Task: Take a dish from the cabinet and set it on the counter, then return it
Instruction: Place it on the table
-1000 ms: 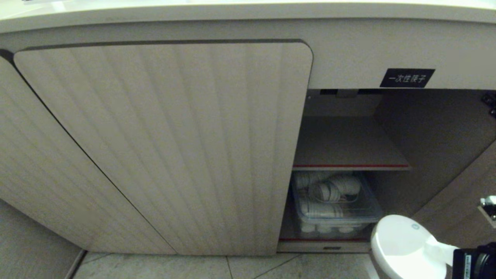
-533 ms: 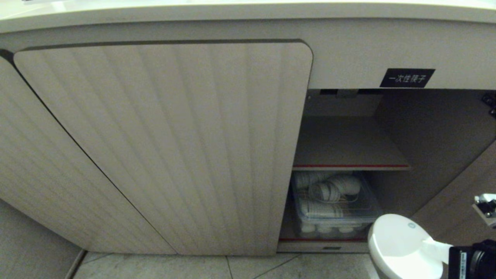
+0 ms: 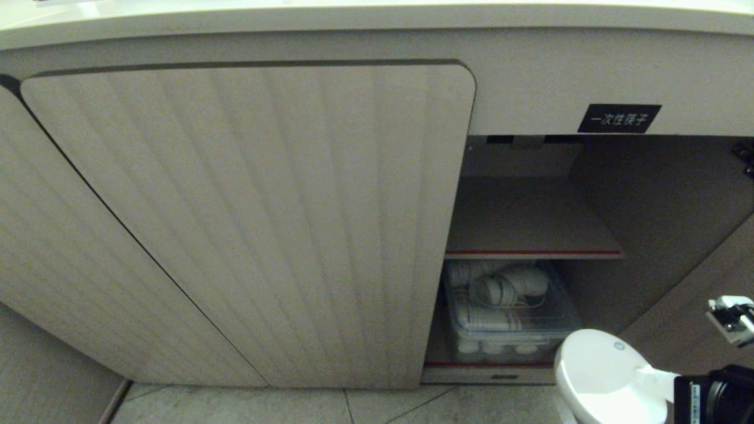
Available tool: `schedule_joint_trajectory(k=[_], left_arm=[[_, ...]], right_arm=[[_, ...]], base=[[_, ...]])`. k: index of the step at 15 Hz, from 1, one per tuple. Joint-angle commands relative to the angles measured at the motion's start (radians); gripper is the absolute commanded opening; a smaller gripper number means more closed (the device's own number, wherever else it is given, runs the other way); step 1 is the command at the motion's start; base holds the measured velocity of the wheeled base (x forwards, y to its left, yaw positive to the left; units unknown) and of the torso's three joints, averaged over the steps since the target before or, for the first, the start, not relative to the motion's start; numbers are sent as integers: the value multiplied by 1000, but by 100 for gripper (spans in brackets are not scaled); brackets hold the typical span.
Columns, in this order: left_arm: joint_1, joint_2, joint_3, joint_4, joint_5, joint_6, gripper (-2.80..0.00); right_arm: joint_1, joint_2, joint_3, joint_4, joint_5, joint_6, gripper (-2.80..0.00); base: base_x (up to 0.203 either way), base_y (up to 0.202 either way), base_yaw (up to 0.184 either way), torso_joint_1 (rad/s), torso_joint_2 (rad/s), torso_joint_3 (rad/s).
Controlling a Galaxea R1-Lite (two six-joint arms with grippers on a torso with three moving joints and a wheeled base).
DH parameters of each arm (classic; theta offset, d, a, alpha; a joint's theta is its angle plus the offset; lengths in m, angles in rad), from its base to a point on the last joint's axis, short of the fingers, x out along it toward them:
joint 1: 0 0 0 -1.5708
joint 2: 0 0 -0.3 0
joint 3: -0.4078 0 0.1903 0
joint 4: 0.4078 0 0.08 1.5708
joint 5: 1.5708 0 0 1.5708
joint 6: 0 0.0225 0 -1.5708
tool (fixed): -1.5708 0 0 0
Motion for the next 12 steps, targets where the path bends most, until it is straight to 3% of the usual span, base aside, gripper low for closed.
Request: schedule_joint_trajectory(k=[1, 12], left_arm=[[0, 0, 1, 0, 0, 0, -280], [0, 0, -1, 0, 0, -2, -280]], right_arm=[[2, 12, -1, -1, 0, 1, -280], [5, 18, 5, -19, -3, -10, -280]], base=[[0, 0, 0, 0, 0, 0], [0, 0, 0, 0, 0, 0]])
